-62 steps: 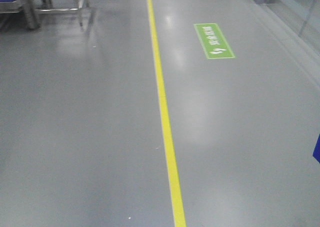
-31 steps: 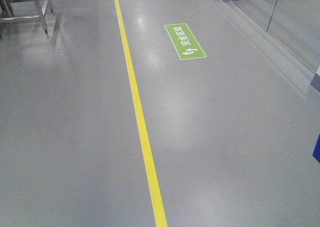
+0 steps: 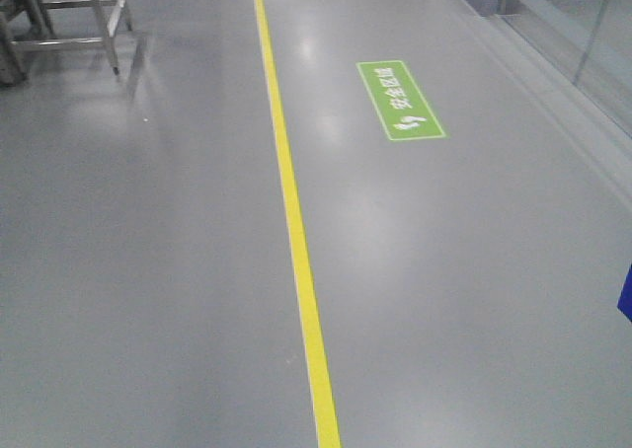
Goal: Pour parts from conveyor to right shelf
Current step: 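Drive away from the conveyor holding the block in the right gripper, then drive along the yellow floor line toward the bin shelves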
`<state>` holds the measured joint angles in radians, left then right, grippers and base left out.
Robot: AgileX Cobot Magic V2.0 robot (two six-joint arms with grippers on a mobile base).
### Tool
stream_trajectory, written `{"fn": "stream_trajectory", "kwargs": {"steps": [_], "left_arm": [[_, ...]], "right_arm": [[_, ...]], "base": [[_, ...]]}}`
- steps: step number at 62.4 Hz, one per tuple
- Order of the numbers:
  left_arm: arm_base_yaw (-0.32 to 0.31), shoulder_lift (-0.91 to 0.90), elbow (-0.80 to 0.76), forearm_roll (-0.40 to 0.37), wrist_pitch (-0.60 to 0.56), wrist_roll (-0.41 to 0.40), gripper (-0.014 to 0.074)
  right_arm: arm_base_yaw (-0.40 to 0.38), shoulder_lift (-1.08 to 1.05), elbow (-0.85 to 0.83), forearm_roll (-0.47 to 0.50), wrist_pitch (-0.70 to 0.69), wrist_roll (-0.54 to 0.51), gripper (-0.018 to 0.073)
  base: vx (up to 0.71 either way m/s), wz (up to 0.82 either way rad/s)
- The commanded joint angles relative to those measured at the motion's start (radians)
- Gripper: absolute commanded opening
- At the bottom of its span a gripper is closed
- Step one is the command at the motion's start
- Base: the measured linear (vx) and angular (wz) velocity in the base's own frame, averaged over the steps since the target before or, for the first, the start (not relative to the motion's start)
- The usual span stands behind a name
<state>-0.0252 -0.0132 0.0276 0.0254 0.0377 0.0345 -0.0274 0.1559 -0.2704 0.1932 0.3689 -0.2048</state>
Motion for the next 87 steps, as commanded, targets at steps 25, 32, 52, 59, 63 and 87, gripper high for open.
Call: {"fn": "stream_trajectory", "kwargs": {"steps": [25,32,52,59,63,87], "left_arm": [[0.000,-0.013,0.031,-0.003,-0.075,-0.003,-0.0006],[0.000,-0.013,0.031,-0.003,-0.075,-0.003,-0.0006],[0.000,-0.013,0.031,-0.003,-0.075,-0.003,-0.0006],[0.000,-0.013,0.031,-0.003,-0.075,-0.003,-0.0006],[0.000,-0.013,0.031,-0.003,-0.075,-0.003,-0.0006],[0.000,-0.013,0.031,-0.003,-0.075,-0.003,-0.0006]], "right_arm": [[0.001,0.009,-0.030,0.002,-0.078,-0.006,-0.0009],[0.001,0.009,-0.030,0.002,-0.078,-0.006,-0.0009],[0.001,0.009,-0.030,0.002,-0.078,-0.006,-0.0009],[0.001,0.009,-0.030,0.002,-0.078,-0.006,-0.0009],[0.001,0.009,-0.030,0.002,-0.078,-0.006,-0.0009],[0.001,0.009,-0.030,0.002,-0.078,-0.006,-0.0009]], "base": [[0.54,0.36],[0.57,0.19],[0.61,-0.03],[0.63,-0.17],[0.64,-0.20],[0.65,-0.09]]}}
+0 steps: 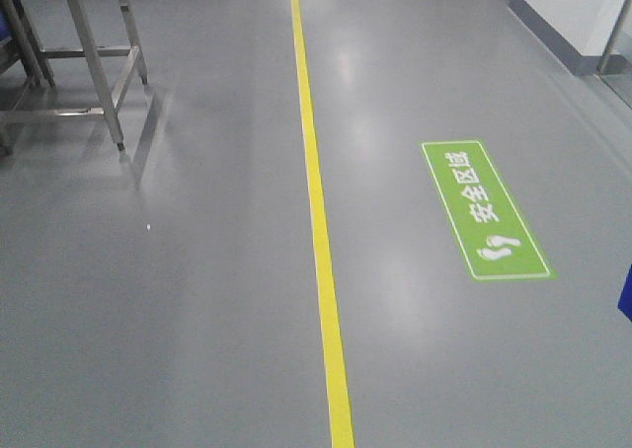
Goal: Pour parts from conveyor to right shelf
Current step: 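Drive along the yellow floor line toward the bin shelves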
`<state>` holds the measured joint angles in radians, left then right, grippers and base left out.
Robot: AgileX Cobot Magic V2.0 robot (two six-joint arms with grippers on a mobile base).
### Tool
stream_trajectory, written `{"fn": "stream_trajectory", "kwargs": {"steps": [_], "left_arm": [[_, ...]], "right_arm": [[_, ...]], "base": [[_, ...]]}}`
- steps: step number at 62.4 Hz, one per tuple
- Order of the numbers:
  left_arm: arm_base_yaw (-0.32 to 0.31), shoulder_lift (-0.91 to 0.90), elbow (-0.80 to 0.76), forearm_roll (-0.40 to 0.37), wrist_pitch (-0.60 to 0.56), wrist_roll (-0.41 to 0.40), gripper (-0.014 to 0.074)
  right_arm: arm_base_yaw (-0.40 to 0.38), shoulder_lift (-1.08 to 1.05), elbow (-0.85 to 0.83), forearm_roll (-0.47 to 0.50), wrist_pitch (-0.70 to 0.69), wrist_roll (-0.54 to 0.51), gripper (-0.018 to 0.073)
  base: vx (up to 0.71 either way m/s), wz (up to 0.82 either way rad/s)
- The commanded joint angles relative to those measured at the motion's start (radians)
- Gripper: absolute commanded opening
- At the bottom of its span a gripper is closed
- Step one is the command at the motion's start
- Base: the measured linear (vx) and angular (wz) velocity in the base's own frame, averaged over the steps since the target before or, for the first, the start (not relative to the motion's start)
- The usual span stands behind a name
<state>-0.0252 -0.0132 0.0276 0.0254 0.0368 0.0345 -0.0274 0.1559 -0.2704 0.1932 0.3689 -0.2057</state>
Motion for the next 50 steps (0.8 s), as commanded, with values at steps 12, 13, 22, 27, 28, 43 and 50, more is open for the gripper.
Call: {"fn": "stream_trajectory", "kwargs": {"steps": [12,13,22,27,28,43,50], "left_arm": [[0.000,-0.013,0.031,-0.003,-0.074,-0.003,-0.0006],[0.000,-0.013,0.031,-0.003,-0.074,-0.003,-0.0006],[0.000,-0.013,0.031,-0.003,-0.074,-0.003,-0.0006],[0.000,-0.013,0.031,-0.003,-0.074,-0.003,-0.0006],[0.000,-0.013,0.031,-0.003,-0.074,-0.003,-0.0006],[0.000,-0.013,0.031,-0.003,-0.074,-0.003,-0.0006],[0.000,-0.013,0.031,-0.003,-0.074,-0.003,-0.0006]], "right_arm": [[0.001,0.009,-0.030,0.002,-0.078,-0.005,-0.0009],[0.001,0.009,-0.030,0.002,-0.078,-0.005,-0.0009],[0.001,0.009,-0.030,0.002,-0.078,-0.005,-0.0009],[0.001,0.009,-0.030,0.002,-0.078,-0.005,-0.0009],[0.001,0.009,-0.030,0.002,-0.078,-0.005,-0.0009],[0.001,0.009,-0.030,0.002,-0.078,-0.005,-0.0009],[0.001,0.009,-0.030,0.002,-0.078,-0.005,-0.0009]], "base": [[0.70,0.09],[0.71,0.13],[0.71,0.15],[0.71,0.16],[0.70,0.13],[0.71,0.05],[0.72,-0.05]]}}
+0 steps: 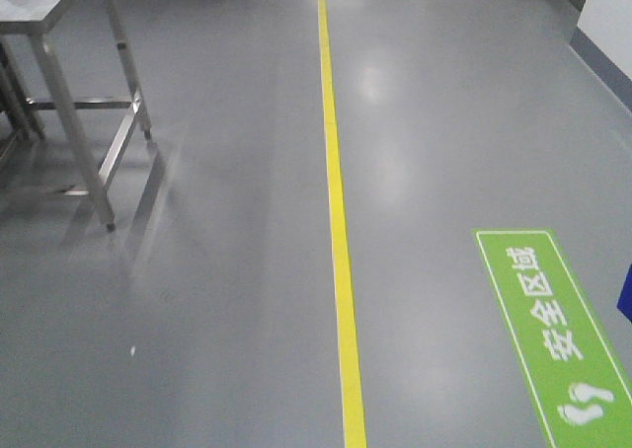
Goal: Pour parts from conveyor to right shelf
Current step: 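Drive along the yellow floor line toward the bin shelves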
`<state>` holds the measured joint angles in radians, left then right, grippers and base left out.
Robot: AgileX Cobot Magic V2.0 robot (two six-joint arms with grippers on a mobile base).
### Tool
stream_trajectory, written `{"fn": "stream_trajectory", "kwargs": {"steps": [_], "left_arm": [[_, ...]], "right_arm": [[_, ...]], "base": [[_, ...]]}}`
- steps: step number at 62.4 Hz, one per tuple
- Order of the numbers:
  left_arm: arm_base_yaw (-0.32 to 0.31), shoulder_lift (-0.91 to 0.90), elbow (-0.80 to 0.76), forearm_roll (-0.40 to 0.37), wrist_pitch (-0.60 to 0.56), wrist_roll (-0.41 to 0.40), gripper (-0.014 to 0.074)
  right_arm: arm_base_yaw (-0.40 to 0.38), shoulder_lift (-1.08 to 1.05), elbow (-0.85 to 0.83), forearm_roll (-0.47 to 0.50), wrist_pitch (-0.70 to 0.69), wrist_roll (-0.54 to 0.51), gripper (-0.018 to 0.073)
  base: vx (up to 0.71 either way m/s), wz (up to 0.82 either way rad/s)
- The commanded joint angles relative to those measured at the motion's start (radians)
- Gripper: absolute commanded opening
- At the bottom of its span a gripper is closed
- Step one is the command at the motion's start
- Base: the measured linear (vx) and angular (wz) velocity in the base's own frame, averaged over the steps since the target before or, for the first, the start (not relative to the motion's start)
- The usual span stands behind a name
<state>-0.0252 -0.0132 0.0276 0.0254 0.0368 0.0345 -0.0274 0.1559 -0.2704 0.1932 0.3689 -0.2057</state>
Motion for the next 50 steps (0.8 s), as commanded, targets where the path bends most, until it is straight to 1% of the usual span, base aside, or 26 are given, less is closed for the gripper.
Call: {"fn": "stream_trajectory", "kwargs": {"steps": [1,29,50], "left_arm": [[0.000,-0.013,0.031,-0.003,-0.074,-0.003,-0.0006],[0.000,-0.013,0.031,-0.003,-0.074,-0.003,-0.0006],[0.000,-0.013,0.031,-0.003,-0.074,-0.003,-0.0006]], "right_arm": [[0.001,0.009,-0.030,0.002,-0.078,-0.005,-0.0009],[0.001,0.009,-0.030,0.002,-0.078,-0.005,-0.0009],[0.001,0.009,-0.030,0.002,-0.078,-0.005,-0.0009]], "base": [[0.73,-0.09],[0.74,-0.11],[0.76,0.07]]}}
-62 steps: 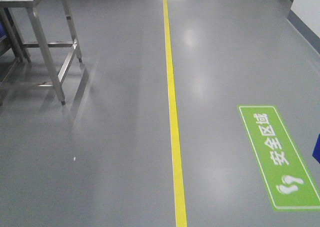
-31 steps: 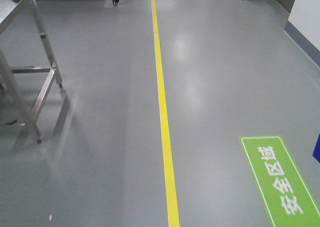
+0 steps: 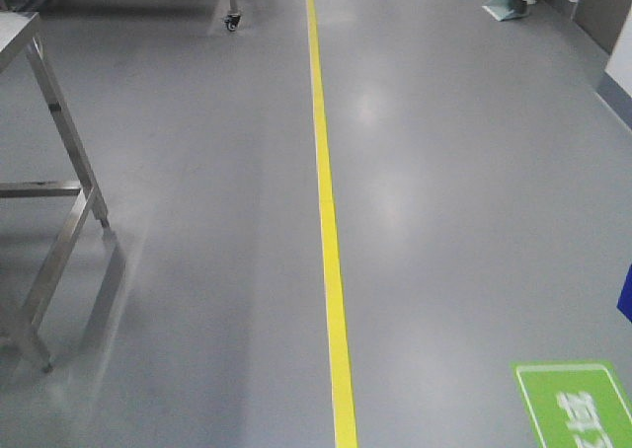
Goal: Pour parts from conveyor to right shelf
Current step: 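Drive along the yellow floor line toward the bin shelves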
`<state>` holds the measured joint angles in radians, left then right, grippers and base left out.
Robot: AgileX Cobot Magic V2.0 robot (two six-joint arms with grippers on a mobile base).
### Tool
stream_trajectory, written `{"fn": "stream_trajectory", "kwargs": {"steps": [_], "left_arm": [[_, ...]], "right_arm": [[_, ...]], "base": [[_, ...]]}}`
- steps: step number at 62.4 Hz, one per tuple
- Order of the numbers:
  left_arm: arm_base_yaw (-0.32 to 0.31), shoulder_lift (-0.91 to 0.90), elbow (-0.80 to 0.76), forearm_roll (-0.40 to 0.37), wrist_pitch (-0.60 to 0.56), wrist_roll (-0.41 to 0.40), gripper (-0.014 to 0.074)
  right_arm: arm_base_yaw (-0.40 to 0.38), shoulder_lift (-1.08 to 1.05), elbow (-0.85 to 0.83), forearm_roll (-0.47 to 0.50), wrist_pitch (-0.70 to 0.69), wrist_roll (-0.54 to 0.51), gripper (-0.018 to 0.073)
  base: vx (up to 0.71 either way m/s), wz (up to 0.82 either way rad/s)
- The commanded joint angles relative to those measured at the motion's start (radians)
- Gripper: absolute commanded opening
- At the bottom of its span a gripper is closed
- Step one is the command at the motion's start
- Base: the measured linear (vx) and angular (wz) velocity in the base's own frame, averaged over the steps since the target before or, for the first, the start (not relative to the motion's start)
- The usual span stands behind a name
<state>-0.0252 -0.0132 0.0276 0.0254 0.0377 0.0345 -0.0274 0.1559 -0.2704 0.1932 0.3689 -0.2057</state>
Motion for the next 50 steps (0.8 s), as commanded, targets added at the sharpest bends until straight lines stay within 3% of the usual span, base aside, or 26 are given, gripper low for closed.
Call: {"fn": "stream_trajectory", "kwargs": {"steps": [1,50], "left_arm": [[0.000,-0.013,0.031,-0.003,-0.075,-0.003,-0.0006],[0.000,-0.013,0.031,-0.003,-0.075,-0.003,-0.0006]], "right_arm": [[0.001,0.009,-0.030,0.002,-0.078,-0.005,-0.0009],[0.001,0.009,-0.030,0.002,-0.078,-0.005,-0.0009]], "base": [[0.76,0.14],[0.76,0.05]]}}
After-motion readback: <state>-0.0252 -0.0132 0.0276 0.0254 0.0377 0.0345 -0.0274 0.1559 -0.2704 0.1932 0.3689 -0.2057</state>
